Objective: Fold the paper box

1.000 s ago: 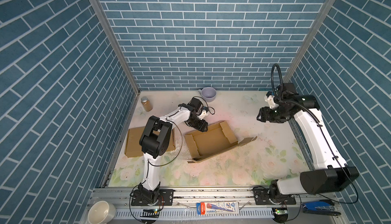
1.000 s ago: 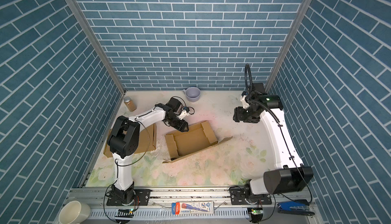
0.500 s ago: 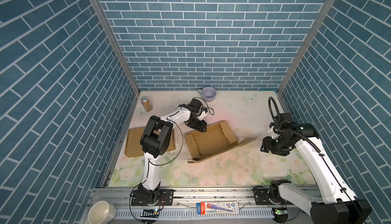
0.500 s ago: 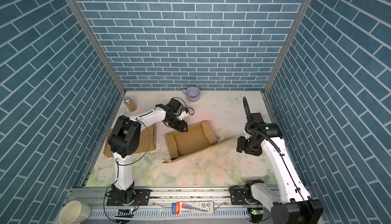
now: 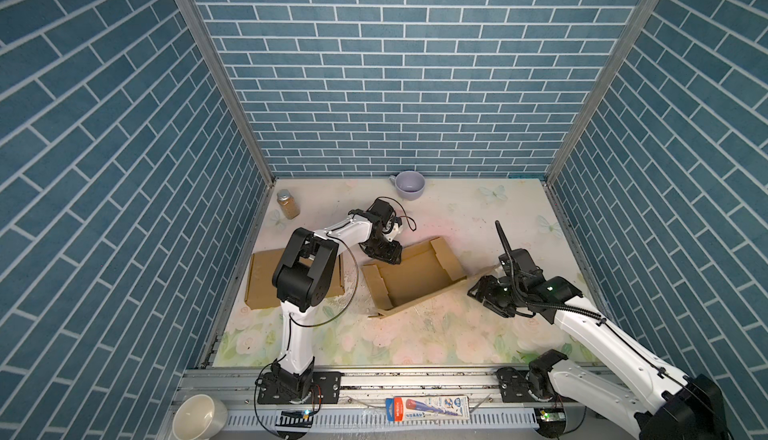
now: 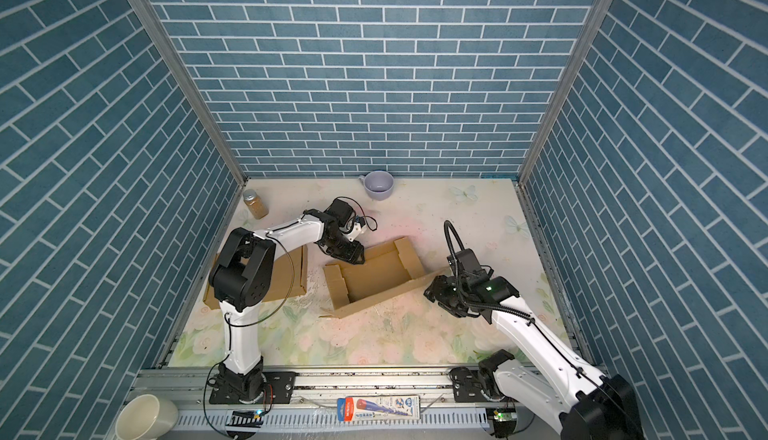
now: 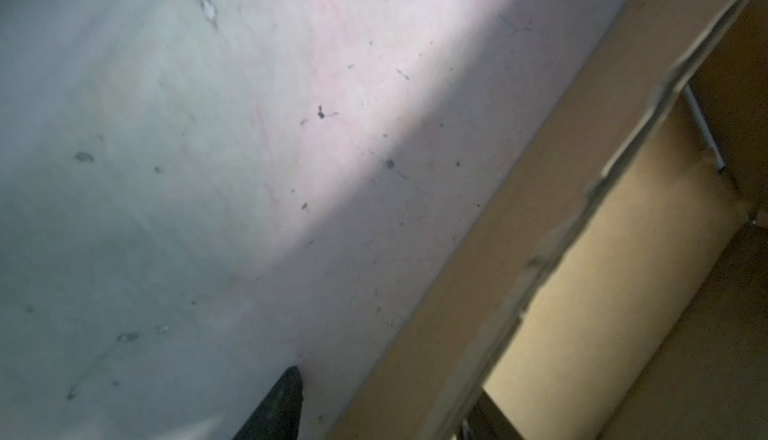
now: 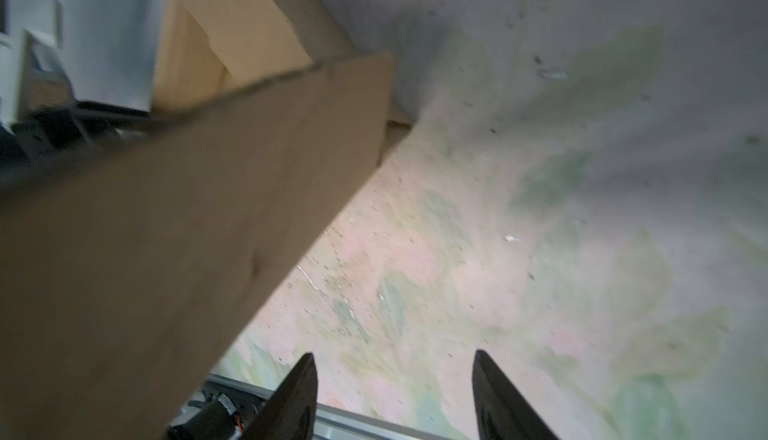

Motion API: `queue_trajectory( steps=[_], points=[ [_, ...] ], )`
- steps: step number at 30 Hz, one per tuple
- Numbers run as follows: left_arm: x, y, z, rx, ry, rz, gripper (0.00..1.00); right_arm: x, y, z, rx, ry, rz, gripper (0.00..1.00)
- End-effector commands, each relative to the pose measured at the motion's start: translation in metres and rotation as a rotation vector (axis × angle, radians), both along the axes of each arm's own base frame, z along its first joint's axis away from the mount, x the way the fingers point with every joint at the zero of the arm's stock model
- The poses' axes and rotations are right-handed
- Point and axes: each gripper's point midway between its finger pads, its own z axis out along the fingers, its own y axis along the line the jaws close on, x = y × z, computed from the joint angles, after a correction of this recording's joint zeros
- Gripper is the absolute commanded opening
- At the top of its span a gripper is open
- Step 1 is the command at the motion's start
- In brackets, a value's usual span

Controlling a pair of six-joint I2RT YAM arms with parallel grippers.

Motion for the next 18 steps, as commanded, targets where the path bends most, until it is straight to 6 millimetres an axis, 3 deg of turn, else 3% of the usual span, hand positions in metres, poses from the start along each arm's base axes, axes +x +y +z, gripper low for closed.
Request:
queue_trajectory(
  steps=[1, 9, 14, 18],
  points=[
    [-0.014, 0.012, -0.009, 0.02, 0.069, 0.059, 0.58, 0.043, 0.021, 0.023, 0.101, -0.095, -0.105, 0.6],
    [-0.013, 0.019, -0.004, -0.08, 0.13, 0.217, 0.58, 0.106, 0.042, 0.033, 0.058, -0.181, -0.055, 0.61],
    [-0.01, 0.01, -0.001, -0.172, 0.145, 0.359, 0.58, 0.145, 0.04, 0.038, 0.083, -0.199, -0.037, 0.61],
    [-0.012, -0.009, 0.006, -0.249, 0.126, 0.483, 0.58, 0.175, 0.037, 0.048, 0.113, -0.196, -0.001, 0.6]
  ],
)
